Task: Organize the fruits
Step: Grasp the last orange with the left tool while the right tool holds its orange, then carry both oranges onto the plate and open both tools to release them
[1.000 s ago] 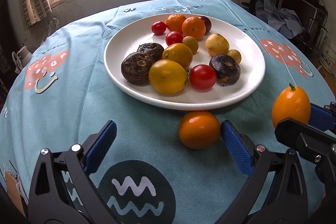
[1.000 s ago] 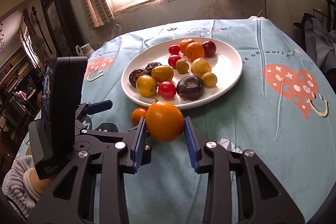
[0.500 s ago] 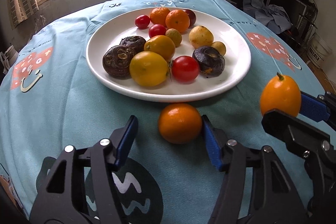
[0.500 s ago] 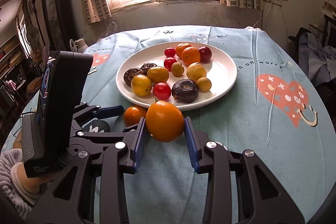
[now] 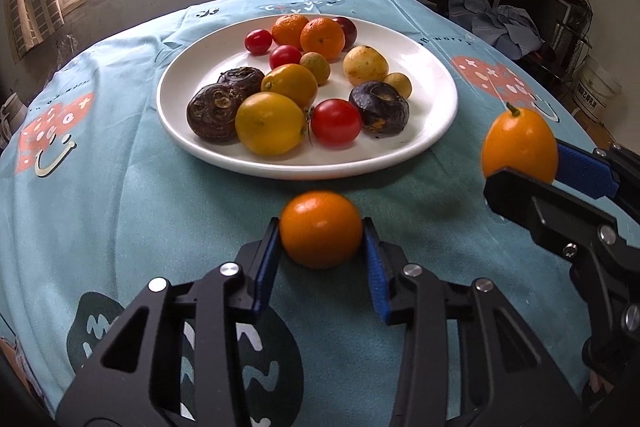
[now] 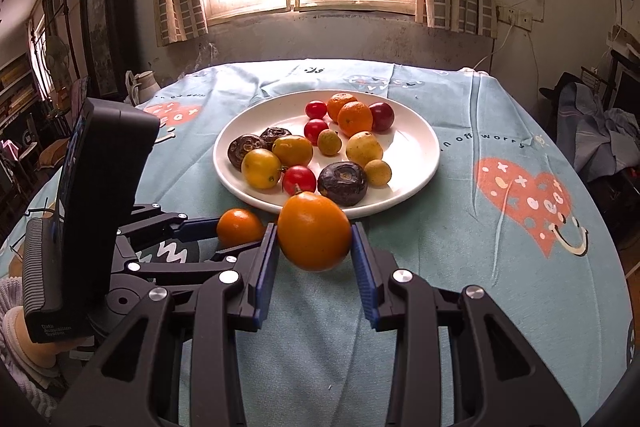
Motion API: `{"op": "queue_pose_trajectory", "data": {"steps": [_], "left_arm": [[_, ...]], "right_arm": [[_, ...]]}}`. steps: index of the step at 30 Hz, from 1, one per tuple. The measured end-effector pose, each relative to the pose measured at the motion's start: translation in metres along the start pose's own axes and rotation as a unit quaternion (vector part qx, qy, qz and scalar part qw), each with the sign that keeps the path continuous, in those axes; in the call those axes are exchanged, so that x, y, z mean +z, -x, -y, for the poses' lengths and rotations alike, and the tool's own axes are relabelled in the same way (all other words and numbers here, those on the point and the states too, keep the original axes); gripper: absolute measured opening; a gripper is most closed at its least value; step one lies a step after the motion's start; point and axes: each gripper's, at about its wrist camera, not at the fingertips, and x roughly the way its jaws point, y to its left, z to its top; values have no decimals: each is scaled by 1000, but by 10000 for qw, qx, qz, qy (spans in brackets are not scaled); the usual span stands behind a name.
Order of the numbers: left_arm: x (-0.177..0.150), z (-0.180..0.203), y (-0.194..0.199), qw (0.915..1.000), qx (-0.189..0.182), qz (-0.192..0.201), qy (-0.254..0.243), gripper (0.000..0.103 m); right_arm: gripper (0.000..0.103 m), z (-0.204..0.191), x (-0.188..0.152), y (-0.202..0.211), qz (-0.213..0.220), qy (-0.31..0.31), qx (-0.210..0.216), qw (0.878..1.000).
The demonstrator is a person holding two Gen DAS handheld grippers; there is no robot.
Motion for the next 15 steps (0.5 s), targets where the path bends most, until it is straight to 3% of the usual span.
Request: {"op": "queue_pose_trajectory", "data": {"steps": [15], "left_arm": [[-12,-28,73,9954,248,855,364,40]], "right_arm": [[36,-17,-1,15,529,642,-682,9942]]}}
